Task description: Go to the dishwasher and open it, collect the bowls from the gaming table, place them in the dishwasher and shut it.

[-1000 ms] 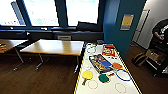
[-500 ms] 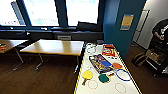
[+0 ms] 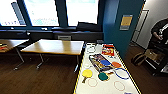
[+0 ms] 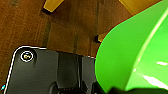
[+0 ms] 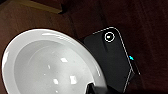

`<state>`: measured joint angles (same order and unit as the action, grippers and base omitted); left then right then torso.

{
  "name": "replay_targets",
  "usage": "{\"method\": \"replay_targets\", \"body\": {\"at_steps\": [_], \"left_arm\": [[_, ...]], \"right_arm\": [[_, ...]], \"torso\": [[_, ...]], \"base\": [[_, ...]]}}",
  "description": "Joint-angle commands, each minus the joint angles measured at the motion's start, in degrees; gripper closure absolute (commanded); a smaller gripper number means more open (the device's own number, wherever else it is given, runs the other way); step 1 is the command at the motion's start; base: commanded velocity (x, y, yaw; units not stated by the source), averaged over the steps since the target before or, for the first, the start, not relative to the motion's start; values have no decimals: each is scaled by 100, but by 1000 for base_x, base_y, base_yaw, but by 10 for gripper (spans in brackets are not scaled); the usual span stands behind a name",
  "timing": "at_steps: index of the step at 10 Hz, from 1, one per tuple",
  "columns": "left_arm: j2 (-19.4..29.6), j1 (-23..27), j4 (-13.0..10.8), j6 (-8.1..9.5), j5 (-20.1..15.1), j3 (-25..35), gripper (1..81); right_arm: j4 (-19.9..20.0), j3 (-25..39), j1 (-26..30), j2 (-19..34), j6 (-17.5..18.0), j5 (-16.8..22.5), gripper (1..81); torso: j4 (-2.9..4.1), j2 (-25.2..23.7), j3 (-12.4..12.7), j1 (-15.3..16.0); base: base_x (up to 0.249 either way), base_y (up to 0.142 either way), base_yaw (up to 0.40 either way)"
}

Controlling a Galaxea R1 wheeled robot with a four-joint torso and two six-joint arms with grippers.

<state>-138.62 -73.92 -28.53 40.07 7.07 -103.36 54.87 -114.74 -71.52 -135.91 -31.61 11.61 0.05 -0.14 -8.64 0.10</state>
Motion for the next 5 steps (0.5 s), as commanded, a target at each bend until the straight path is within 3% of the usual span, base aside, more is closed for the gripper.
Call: {"method": "replay_targets", "body": {"at_steps": [1,5], "left_arm": [[159,374,-92,-43,-83,123,811],[141,348,-101,-70,-83,123,811]], "right_arm": [[41,5,414,264,-38,536,811],[33,-135,344,141,-56,536,811]], "torso": [[0,0,0,0],[0,0,0,0]], "base": [[-85,0,0],[-106,0,0]]}}
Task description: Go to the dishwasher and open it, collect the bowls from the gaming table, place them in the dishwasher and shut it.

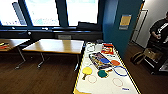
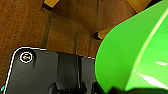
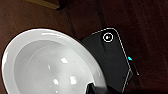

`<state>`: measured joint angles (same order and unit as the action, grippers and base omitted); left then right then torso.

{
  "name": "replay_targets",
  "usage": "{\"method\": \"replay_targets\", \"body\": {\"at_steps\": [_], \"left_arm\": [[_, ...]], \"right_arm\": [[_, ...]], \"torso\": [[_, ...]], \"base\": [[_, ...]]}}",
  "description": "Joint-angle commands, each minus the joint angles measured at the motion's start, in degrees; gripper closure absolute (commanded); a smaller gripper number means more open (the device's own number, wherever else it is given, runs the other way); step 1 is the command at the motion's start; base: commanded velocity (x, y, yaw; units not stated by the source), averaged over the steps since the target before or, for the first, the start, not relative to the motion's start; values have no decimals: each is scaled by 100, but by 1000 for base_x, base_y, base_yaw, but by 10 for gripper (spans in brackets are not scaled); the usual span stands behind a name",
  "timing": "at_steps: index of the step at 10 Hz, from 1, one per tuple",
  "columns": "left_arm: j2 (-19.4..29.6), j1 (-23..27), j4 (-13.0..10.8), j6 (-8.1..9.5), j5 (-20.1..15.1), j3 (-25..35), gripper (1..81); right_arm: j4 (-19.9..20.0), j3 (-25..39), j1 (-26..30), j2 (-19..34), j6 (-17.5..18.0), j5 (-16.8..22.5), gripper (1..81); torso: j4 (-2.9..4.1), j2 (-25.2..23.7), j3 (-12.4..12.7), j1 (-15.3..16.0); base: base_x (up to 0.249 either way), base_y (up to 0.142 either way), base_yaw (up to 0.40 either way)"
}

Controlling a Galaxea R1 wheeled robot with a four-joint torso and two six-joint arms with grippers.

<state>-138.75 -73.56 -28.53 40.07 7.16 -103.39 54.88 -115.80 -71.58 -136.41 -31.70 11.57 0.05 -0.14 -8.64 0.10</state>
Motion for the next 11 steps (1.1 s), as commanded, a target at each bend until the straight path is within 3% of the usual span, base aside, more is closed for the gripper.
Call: {"method": "replay_targets", "body": {"at_steps": [1,11], "left_arm": [[146,294,-101,-96,-92,126,811],[-259,30,-101,-289,-92,-340,811]], "right_arm": [[40,-91,307,147,-109,539,811],[-21,-1638,43,-926,-355,539,811]], "torso": [[0,0,0,0],[0,-2,0,-2]], "base": [[-118,0,0],[-131,0,0]]}}
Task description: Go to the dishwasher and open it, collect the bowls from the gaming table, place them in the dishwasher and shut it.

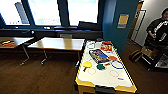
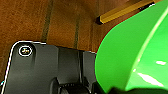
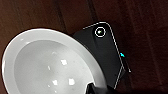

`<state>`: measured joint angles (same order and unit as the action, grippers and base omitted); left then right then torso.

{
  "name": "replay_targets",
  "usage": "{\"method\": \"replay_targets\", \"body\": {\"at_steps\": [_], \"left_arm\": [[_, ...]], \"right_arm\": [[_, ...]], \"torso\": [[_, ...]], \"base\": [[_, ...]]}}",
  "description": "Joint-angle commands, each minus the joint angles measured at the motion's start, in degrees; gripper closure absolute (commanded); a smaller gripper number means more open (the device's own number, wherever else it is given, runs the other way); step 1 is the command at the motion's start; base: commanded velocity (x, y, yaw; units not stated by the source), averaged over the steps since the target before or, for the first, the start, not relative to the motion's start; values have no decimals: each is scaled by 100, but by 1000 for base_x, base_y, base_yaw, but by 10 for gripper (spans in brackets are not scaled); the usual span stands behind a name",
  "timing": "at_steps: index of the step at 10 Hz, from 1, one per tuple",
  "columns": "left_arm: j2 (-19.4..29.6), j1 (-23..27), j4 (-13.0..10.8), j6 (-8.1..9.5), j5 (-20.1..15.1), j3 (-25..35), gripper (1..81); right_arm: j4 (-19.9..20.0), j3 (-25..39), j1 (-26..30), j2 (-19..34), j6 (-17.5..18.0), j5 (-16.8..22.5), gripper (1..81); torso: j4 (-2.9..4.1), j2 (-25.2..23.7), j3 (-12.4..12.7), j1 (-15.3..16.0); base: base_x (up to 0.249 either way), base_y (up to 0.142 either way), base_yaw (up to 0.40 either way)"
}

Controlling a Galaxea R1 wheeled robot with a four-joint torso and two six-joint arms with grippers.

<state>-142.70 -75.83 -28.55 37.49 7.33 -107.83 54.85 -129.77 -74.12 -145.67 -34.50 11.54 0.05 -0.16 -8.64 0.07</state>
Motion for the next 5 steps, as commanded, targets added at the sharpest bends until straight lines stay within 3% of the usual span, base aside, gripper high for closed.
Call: {"method": "replay_targets", "body": {"at_steps": [1,5], "left_arm": [[102,248,-98,-40,-109,60,811],[-48,186,-98,-136,-117,-89,811]], "right_arm": [[-44,-380,287,-96,-83,542,811],[-281,-1161,156,-588,-83,533,811]], "torso": [[0,0,0,0],[0,0,2,-2]], "base": [[-131,0,0],[-120,0,0]]}}
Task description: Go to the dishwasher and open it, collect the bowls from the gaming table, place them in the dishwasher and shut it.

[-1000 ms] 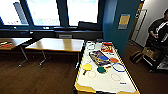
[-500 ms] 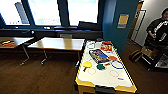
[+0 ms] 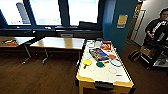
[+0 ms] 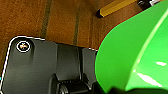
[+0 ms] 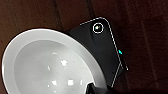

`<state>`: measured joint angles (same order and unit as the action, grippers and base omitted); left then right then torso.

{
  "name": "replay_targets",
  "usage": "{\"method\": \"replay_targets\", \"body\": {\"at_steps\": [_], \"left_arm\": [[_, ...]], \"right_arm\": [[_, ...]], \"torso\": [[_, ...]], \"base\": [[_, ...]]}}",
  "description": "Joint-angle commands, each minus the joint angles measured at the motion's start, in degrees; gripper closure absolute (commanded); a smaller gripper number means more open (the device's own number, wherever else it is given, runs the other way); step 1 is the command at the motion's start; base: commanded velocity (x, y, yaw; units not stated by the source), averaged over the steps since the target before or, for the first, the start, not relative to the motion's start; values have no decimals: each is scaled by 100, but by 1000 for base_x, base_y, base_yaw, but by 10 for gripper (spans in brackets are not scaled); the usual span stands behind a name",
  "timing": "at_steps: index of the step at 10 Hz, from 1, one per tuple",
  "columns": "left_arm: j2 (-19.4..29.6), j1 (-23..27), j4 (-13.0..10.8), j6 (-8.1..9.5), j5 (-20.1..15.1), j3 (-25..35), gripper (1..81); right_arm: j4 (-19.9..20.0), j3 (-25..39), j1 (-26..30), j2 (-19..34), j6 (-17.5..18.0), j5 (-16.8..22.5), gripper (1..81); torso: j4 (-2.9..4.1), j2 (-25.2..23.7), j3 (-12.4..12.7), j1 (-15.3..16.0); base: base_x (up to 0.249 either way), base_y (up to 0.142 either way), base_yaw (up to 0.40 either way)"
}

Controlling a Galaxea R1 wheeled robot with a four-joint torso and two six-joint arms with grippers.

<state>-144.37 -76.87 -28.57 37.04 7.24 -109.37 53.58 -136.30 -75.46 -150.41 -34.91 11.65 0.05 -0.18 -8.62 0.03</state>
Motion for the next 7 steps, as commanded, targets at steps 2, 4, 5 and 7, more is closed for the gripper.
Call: {"method": "replay_targets", "body": {"at_steps": [2,4,5,7], "left_arm": [[110,265,-96,-109,-109,65,811],[101,265,-96,-109,-109,48,811],[66,247,-96,-109,-100,-5,811],[-39,229,-104,-109,-109,-153,811]], "right_arm": [[-268,-940,272,-404,-42,531,811],[-278,-1160,237,-563,-50,522,811],[-330,-1352,202,-676,-51,514,811],[-366,-1774,158,-931,-77,495,811]], "torso": [[0,0,0,2],[0,-5,2,-3],[0,-6,4,-3],[0,-6,4,-3]], "base": [[-99,0,0],[0,0,0],[0,0,0],[0,0,0]]}}
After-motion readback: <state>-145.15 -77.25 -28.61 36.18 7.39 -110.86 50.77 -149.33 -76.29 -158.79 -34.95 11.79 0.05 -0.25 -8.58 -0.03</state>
